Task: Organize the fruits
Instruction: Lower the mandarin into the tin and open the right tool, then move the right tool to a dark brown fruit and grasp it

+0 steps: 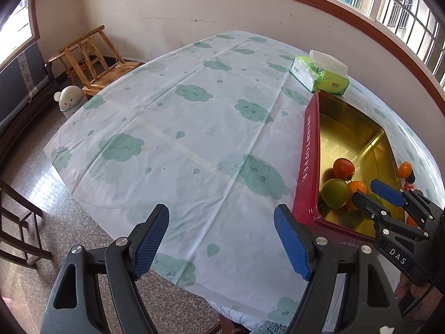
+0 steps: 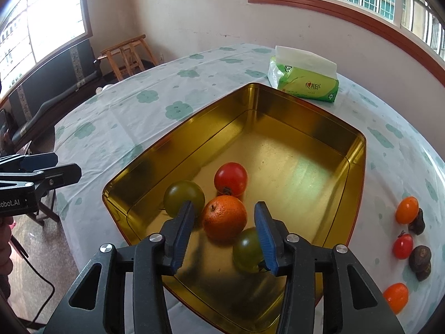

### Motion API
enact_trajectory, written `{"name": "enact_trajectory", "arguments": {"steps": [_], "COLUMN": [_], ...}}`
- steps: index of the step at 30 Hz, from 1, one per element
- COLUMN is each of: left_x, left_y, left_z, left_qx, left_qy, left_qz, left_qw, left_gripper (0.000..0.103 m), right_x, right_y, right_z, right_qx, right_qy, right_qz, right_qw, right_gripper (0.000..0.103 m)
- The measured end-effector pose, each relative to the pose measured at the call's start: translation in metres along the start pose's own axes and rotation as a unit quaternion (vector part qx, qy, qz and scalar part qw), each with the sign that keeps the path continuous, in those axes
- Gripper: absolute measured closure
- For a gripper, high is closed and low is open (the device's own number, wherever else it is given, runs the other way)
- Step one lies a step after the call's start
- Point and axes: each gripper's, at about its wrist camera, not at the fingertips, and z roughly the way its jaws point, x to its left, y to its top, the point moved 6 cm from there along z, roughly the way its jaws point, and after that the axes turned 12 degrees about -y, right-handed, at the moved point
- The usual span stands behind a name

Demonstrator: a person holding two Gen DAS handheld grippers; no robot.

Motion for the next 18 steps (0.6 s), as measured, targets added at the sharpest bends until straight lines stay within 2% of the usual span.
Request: {"name": "enact_trajectory", "arguments": {"steps": [5,9,14,18], "left_x": [-0.011,-0.027,-0.056,-0.085], "left_y": [0.001,0.005,0.006,0.007], "left_z": [-0.002,-0.003,-0.002,-0.001], "left_qx": [-0.003,-0.007,-0.004,-0.002], "left_qy": [-0.004,-0.014,-0.032,-0.048], "left_qz": [0.009,0.023,0.05,0.075], "left_qw": [0.9999,0.9996,0.9982,0.996], "left_gripper": [0.028,0.028,0.028,0.028], "right_x": [-0.009,-0.033,-0.086,-0.143], "right_y": [0.0,-0.004,-0.02,-0.044], "right_z": [-0.017,-0.038,-0.061,-0.071], "right_qx": [-0.018,-0.037,-0.046,-0.037], "right_qy": [0.005,0.0,-0.037,-0.081], "right_qz": [0.017,0.042,0.082,0.118], "right_qw": [1.0,0.998,0.995,0.989], "right_gripper": [0.053,0.053,0.053,0.053]}}
